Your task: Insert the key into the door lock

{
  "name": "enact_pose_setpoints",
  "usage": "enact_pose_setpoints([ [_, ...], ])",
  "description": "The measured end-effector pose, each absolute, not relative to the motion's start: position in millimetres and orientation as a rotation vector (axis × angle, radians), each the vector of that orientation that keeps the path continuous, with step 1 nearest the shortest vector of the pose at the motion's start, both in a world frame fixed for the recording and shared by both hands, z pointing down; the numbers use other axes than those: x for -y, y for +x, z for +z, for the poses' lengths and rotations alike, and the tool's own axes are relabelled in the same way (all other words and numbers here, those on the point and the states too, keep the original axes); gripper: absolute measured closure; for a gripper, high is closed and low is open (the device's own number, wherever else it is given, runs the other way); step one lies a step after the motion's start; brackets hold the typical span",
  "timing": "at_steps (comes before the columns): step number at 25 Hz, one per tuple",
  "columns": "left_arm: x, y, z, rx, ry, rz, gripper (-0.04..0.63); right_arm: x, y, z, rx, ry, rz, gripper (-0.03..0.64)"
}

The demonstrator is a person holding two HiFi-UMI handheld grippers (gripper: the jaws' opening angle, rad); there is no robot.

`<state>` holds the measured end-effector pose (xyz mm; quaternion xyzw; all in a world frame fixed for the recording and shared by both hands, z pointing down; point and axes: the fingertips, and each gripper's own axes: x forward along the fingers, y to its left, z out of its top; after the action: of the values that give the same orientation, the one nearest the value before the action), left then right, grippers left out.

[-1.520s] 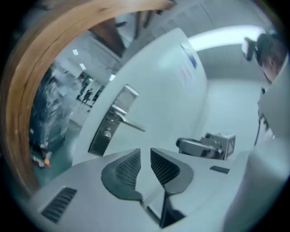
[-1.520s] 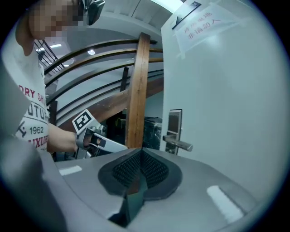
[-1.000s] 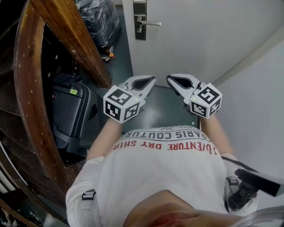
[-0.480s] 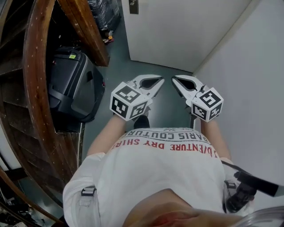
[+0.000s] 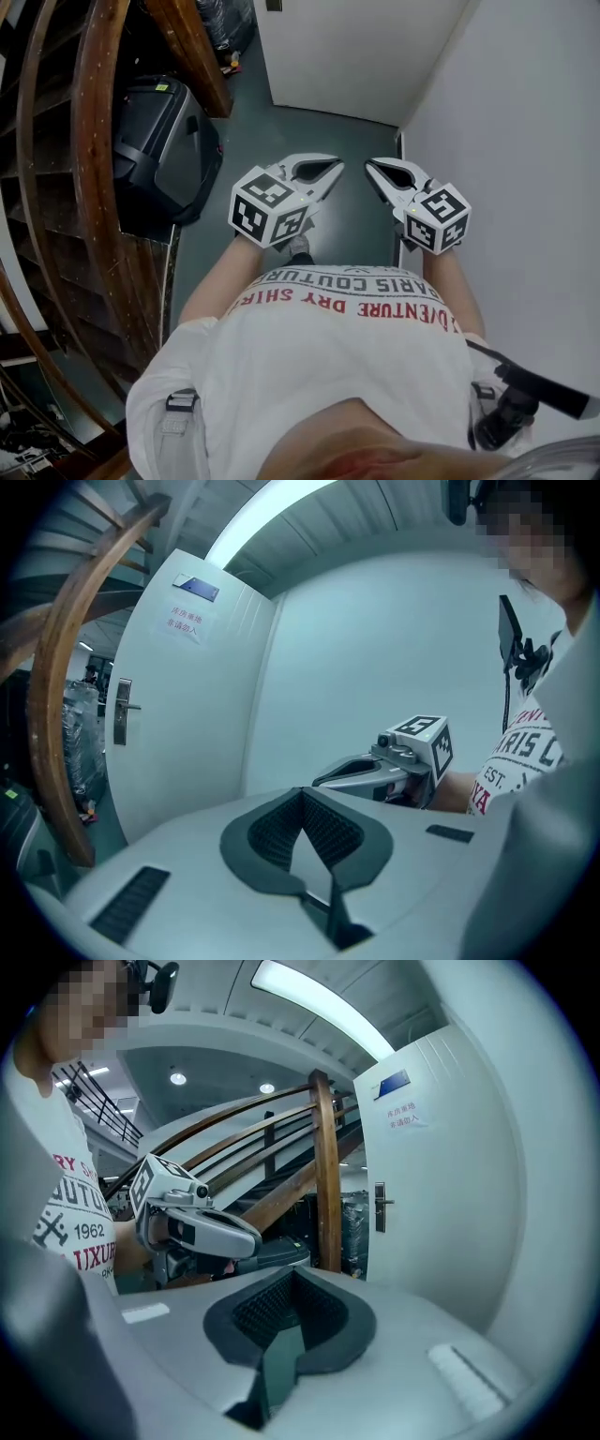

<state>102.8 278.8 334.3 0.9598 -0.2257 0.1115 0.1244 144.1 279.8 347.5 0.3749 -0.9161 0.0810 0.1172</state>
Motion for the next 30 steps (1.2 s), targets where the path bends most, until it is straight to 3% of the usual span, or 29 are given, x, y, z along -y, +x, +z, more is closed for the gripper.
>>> enact_pose_setpoints([
  [30, -328.2, 62.8, 306.0, 0.768, 2.784, 0.288, 0.594, -324.8, 100.6, 315.4, 2.714, 1.019, 0.207, 0.615],
])
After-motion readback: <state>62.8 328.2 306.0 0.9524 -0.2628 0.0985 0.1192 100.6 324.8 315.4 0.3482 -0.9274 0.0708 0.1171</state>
